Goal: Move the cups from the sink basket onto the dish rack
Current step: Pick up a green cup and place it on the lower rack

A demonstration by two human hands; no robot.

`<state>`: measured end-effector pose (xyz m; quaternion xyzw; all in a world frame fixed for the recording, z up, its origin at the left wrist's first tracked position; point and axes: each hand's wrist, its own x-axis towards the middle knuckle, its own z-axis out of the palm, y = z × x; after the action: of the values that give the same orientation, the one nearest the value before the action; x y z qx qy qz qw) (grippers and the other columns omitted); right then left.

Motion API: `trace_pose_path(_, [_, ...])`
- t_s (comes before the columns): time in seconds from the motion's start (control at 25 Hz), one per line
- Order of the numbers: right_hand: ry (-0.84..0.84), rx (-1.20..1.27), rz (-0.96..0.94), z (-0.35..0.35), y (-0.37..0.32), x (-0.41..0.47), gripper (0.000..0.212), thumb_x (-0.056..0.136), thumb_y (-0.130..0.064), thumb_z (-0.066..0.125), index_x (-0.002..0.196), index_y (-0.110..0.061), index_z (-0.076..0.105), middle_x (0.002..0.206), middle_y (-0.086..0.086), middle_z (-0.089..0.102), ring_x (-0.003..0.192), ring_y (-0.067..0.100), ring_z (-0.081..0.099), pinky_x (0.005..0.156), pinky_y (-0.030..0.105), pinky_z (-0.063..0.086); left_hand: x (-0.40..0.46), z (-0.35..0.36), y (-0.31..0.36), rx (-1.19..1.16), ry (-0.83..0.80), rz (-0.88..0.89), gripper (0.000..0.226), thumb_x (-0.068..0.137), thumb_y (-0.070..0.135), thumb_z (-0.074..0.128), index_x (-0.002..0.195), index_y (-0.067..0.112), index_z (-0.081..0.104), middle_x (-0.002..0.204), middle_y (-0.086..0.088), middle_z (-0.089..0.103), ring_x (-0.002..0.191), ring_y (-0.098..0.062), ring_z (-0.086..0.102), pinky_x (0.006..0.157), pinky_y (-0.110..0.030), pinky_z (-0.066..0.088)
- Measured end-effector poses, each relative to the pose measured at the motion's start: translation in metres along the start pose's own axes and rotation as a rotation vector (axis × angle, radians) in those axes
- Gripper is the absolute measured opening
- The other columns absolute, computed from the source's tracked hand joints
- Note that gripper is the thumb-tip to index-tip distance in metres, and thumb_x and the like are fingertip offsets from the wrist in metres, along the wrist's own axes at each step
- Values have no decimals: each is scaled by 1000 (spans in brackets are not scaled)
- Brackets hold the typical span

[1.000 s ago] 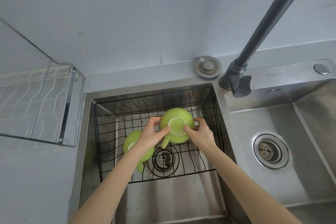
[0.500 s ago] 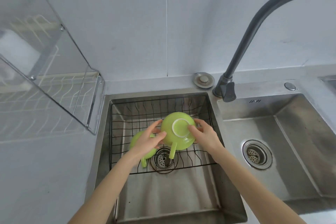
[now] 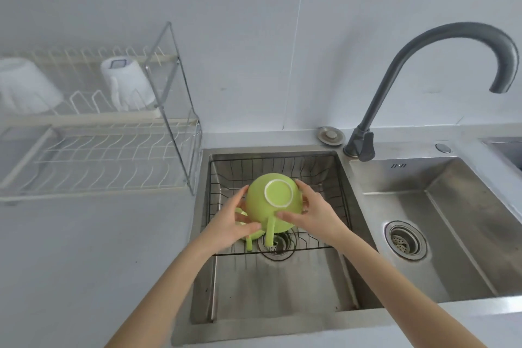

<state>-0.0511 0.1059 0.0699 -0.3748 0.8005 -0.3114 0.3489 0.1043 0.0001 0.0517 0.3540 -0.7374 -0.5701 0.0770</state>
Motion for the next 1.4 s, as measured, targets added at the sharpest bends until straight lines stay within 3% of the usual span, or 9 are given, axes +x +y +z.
trace_pose_path(0.08, [-4, -3, -11, 19, -16, -6, 107, 52, -59, 70, 143, -27, 24, 136, 7, 47, 121, 25, 50, 104, 46, 44, -13, -17, -11, 48, 35, 13, 93, 70, 14, 74, 143, 22, 18, 129, -11, 46, 96, -24, 60, 94, -45, 50])
trace_pose_path(0.16, [-13, 9, -20, 38, -29, -10, 98, 63, -48, 75, 144, -25, 23, 137, 8, 46, 123, 25, 49, 105, 45, 43, -25, -36, -23, 73, 55, 29, 92, 70, 14, 75, 143, 21, 18, 134, -10, 44, 98, -23, 60, 97, -39, 48])
trace_pose_path(0.44, [-6, 26, -52, 109, -81, -15, 90, 72, -37, 74, 145, -23, 22, 138, 8, 47, 125, 25, 47, 105, 44, 42, -62, -102, -60, 89, 162, 35, 84, 71, 15, 75, 139, 21, 27, 108, -7, 48, 79, -12, 56, 68, -15, 45])
trace_pose_path(0.72, [16, 18, -84, 172, -130, -9, 86, 75, -37, 71, 145, -23, 23, 140, 8, 46, 128, 26, 45, 107, 43, 41, -87, -163, -93, 65, 237, 64, 77, 70, 19, 76, 134, 18, 34, 116, -2, 40, 102, -17, 51, 75, -18, 46])
trace_pose_path(0.96, [-5, -18, -105, 201, -160, 6, 80, 82, -33, 65, 146, -22, 19, 143, 8, 43, 131, 26, 42, 108, 38, 38, -85, -200, -105, 112, 260, 62, 74, 69, 19, 77, 132, 16, 37, 114, -1, 40, 90, -15, 55, 66, -13, 45])
trace_pose_path(1.28, [22, -26, -75, 206, -189, 56, 80, 85, -32, 61, 148, -19, 12, 149, 9, 36, 135, 27, 36, 109, 35, 31, -34, -239, -98, 182, 251, 60, 74, 69, 22, 76, 132, 12, 38, 114, -2, 38, 92, -16, 51, 80, -24, 42])
trace_pose_path(1.4, [5, -13, -17, 207, -194, 80, 90, 82, -34, 64, 148, -16, 6, 151, 8, 32, 139, 26, 31, 111, 35, 28, -6, -248, -97, 236, 238, 49, 71, 69, 24, 77, 129, 10, 41, 115, -2, 34, 93, -15, 46, 77, -13, 33])
